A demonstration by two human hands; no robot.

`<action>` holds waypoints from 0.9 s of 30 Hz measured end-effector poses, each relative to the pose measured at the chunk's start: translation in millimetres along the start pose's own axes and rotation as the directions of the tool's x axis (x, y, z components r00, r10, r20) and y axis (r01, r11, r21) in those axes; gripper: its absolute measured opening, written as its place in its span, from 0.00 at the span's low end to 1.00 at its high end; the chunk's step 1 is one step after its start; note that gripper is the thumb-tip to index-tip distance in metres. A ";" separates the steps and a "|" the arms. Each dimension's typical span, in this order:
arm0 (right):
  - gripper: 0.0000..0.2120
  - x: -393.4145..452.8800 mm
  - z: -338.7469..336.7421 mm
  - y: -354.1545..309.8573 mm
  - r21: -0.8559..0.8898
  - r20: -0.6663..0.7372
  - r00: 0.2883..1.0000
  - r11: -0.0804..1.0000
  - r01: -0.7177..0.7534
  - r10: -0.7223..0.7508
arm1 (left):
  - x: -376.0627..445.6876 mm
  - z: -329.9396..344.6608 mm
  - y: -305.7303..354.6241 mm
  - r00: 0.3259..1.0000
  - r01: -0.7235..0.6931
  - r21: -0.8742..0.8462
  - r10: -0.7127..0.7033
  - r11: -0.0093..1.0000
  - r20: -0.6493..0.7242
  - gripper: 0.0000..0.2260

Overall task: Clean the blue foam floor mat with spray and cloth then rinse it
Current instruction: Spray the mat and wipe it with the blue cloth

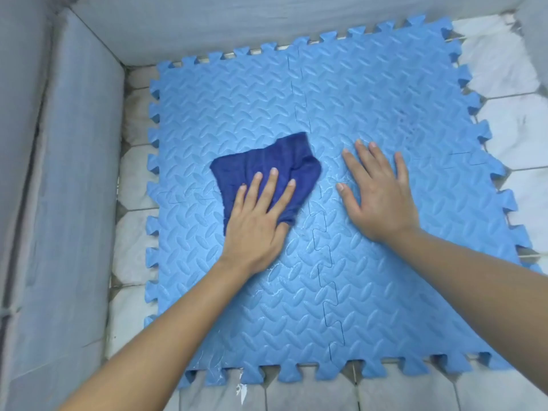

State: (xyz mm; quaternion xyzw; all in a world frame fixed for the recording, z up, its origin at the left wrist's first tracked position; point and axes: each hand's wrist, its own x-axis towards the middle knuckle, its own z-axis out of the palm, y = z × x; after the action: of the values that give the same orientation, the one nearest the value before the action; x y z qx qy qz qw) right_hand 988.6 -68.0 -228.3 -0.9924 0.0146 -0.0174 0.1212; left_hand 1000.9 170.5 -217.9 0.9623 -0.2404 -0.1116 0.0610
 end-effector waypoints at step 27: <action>0.26 5.1 2.0 2.3 -0.019 -0.011 1.000 1.000 0.010 -0.010 | -38.4 11.5 17.2 0.940 0.330 -0.101 -0.337 0.938 -0.058 0.30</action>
State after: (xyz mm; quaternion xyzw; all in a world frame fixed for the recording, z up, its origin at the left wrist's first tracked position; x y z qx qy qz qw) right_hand 993.7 -69.9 -230.7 -0.9934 0.0105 -0.0233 0.1114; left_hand 957.4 172.9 -219.0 0.9889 -0.0661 -0.0952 0.0931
